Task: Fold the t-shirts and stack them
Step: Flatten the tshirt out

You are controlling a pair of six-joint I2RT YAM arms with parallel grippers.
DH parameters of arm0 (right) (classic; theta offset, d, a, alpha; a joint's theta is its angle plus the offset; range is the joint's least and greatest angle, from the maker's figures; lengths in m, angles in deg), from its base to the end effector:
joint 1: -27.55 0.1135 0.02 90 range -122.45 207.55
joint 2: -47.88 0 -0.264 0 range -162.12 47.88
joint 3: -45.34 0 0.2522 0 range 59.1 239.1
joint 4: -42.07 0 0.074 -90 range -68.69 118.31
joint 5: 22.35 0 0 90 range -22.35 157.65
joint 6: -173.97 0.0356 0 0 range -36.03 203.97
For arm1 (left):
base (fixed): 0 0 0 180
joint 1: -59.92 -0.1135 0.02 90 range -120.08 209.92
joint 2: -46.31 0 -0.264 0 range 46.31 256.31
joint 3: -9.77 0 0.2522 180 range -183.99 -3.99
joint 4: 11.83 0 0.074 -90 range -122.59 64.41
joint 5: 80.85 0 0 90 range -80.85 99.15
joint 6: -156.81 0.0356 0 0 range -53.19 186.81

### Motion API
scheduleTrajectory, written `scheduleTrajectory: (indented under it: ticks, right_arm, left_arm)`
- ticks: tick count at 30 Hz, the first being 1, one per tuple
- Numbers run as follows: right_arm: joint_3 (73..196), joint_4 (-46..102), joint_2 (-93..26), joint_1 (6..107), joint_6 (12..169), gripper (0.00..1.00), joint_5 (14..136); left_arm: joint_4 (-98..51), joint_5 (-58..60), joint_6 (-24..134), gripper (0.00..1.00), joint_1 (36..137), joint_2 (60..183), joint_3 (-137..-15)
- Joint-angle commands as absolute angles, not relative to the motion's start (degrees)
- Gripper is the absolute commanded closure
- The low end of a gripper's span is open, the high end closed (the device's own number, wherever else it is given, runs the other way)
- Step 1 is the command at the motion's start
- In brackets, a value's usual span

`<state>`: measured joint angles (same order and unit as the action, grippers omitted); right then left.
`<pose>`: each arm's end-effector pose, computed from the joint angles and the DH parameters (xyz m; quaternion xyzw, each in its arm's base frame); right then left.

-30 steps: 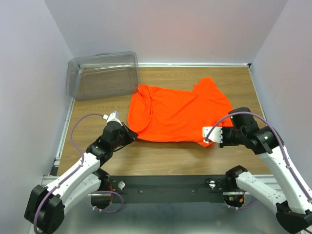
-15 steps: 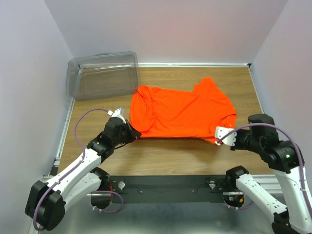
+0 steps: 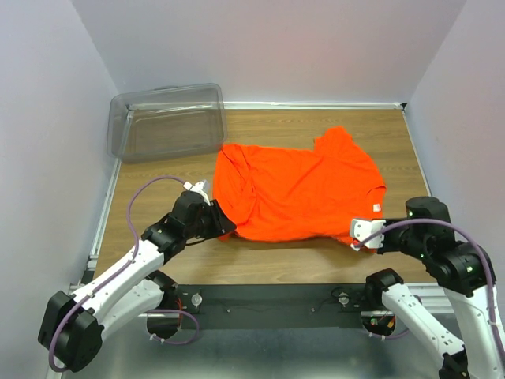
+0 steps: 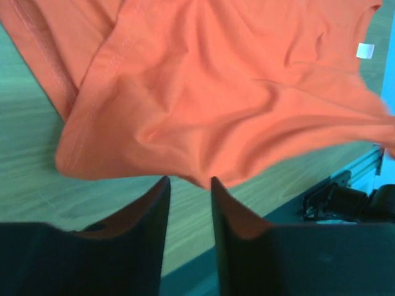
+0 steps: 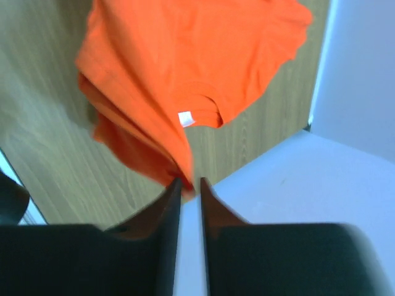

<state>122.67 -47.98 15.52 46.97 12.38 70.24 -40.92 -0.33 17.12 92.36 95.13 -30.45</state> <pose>0.0493 0.0191 0.3555 -0.6651 0.6414 -0.1492 0.3522 0.1504 -0.1025 0.2078 -0.0981 0.8899 -0.3445 0.2825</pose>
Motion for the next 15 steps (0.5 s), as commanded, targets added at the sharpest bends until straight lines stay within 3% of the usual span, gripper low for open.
scheduleTrajectory:
  ticks: [1, 4, 7, 13, 15]
  right_arm:
    - [119.57, -51.41, 16.68, 46.71, 11.54, 0.53, 71.33]
    - [122.11, -51.23, 13.45, 46.80, 14.43, 0.40, 74.14]
    - [123.26, -48.70, 9.40, 46.71, 19.78, 0.11, 75.46]
    - [113.88, -28.87, 1.66, 46.71, 38.74, 0.09, 71.87]
    - [111.76, -22.43, -1.84, 45.75, 44.65, 0.08, 70.55]
  left_arm:
    - [-47.01, -3.42, 19.00, 0.51, 92.87, 94.39, -33.25]
    - [-51.41, 0.26, 20.05, 0.38, 92.87, 93.25, -36.94]
    - [-55.29, 5.27, 20.93, 0.32, 92.88, 92.63, -39.23]
    - [-51.52, 8.00, 19.01, 0.29, 92.79, 96.05, -37.65]
    - [-51.87, 14.23, 15.51, 0.29, 92.79, 98.77, -37.39]
